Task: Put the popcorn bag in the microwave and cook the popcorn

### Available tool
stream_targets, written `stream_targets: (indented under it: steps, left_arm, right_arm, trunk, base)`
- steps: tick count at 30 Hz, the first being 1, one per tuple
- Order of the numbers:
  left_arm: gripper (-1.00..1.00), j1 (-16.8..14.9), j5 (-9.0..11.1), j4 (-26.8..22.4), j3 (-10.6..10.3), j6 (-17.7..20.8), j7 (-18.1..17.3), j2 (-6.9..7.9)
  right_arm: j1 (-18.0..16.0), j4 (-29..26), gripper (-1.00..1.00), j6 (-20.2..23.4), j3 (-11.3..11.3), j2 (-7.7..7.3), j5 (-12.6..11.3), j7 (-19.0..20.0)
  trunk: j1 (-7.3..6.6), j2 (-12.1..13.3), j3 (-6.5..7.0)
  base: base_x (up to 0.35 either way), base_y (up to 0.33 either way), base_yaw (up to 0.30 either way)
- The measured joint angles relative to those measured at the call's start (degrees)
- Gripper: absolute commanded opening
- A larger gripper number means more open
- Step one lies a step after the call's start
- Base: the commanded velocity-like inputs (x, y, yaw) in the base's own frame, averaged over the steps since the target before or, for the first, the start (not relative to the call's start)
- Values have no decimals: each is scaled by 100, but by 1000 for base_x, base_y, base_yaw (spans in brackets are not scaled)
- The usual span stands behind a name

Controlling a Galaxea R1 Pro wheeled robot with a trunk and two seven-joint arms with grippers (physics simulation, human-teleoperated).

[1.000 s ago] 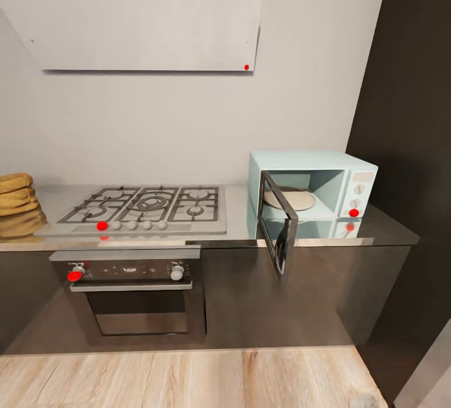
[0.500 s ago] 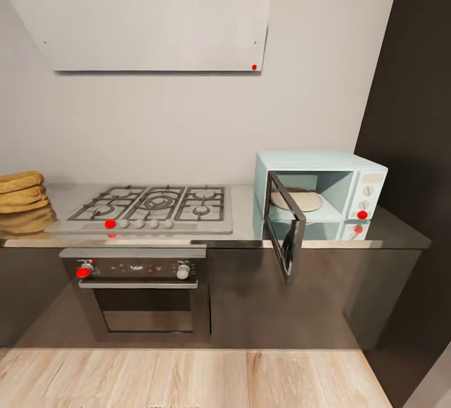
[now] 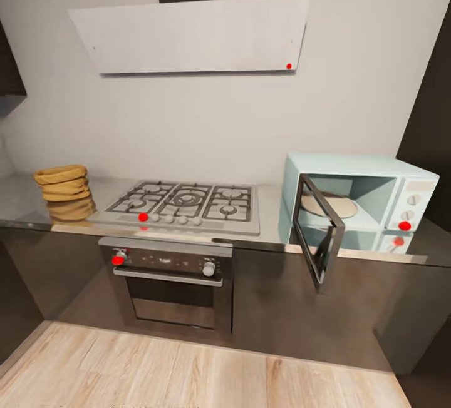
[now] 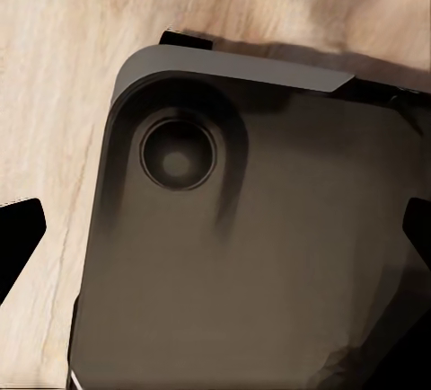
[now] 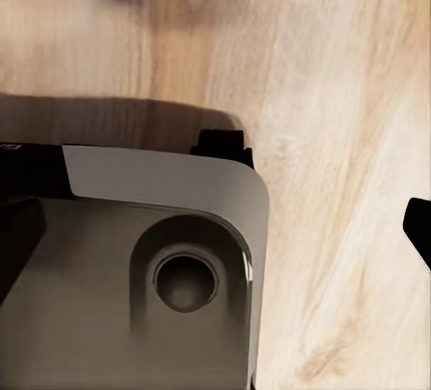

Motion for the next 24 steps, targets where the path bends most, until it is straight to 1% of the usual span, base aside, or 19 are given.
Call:
stream_targets:
  steps: [20, 24]
  left_arm:
    - [100, 0, -2, 0, 1, 0, 0, -1]
    - [100, 0, -1, 0, 3, 0, 0, -1]
  right_arm:
    - [3, 3, 100, 3, 1, 0, 7, -5]
    - [1, 3, 100, 6, 1, 22, 8, -5]
  trunk:
    - [0, 0, 0]
    - [0, 0, 0]
  base:
    - [0, 0, 280]
    - [0, 0, 280]
